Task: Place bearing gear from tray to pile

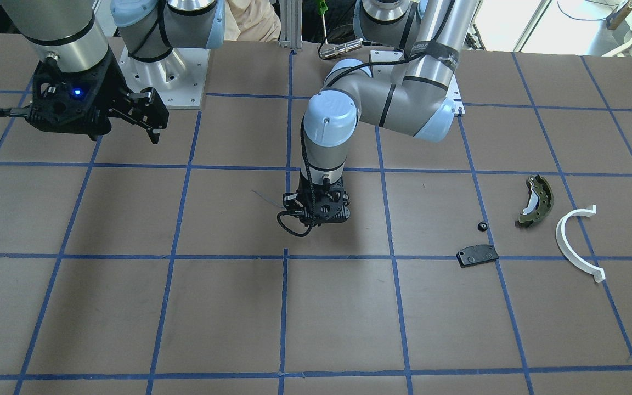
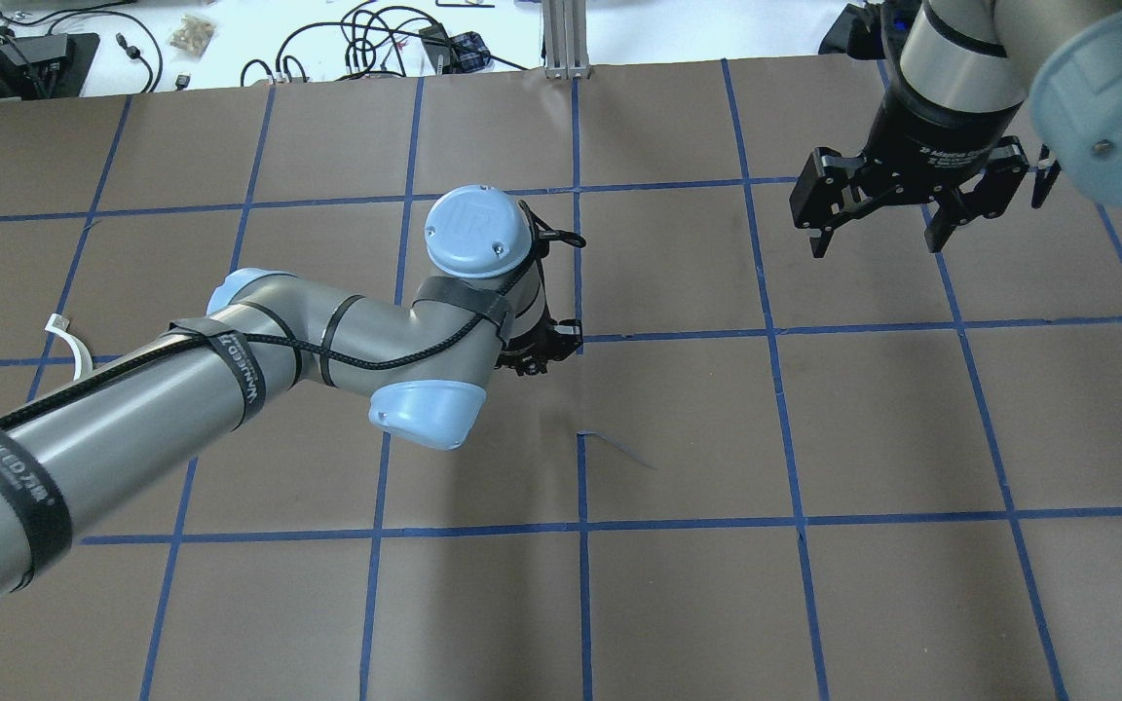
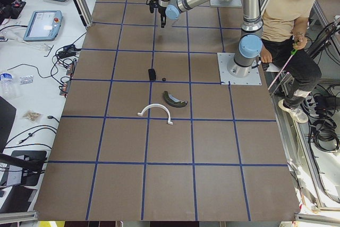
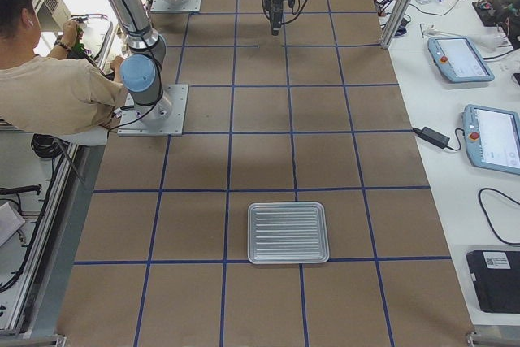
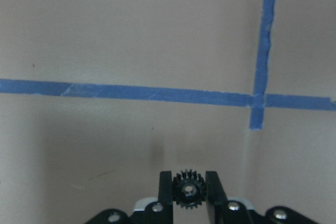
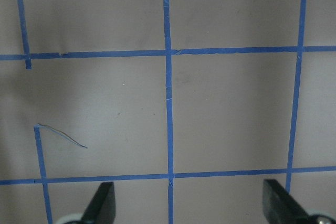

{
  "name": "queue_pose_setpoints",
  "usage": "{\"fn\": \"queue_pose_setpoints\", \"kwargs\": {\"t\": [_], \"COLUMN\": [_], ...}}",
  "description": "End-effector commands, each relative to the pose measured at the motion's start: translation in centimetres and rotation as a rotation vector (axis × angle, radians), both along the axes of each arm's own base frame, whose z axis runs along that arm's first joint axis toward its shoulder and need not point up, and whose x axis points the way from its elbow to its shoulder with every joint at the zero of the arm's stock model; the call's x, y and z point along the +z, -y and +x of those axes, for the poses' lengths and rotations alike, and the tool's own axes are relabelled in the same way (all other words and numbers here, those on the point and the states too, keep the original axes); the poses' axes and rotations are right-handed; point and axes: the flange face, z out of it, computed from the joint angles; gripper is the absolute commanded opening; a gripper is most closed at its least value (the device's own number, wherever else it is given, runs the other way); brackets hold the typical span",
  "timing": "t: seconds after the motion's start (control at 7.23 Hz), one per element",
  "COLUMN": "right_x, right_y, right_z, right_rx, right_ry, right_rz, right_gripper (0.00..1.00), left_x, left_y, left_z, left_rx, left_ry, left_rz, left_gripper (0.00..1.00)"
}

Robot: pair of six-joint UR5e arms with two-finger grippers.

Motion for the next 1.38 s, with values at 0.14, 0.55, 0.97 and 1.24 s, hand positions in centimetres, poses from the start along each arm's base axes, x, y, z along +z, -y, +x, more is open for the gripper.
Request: {"fn": "queue_pose_setpoints", "kwargs": {"t": [0.14,0.55,0.97,1.24], "right_x": [-0.1,-0.1,-0.4,-0.3], "right_y": [-0.2,0.1,-0.1,0.0], "right_z": [0.6,0.0,-0.2,-0.2], "right_rx": [-0.005,-0.016,-0.042,-0.044], "right_ry": [0.000,-0.013,-0.014,-0.014], "right_rz": [0.004,0.002,0.016,0.013], "right_gripper": [1.00,1.00,1.00,1.00], "left_x": [0.4,-2.2,-0.5,-1.8], "left_y": [0.8,0.3,1.4,0.8], "left_z": [17.4,34.9,41.0,42.5], "left_rx": [0.015,-0.116,-0.237,-0.261], "left_ry": [0.091,0.094,0.128,0.103], "left_rz": [0.043,0.078,0.058,0.079], "left_gripper": [0.00,0.00,0.00,0.00]}}
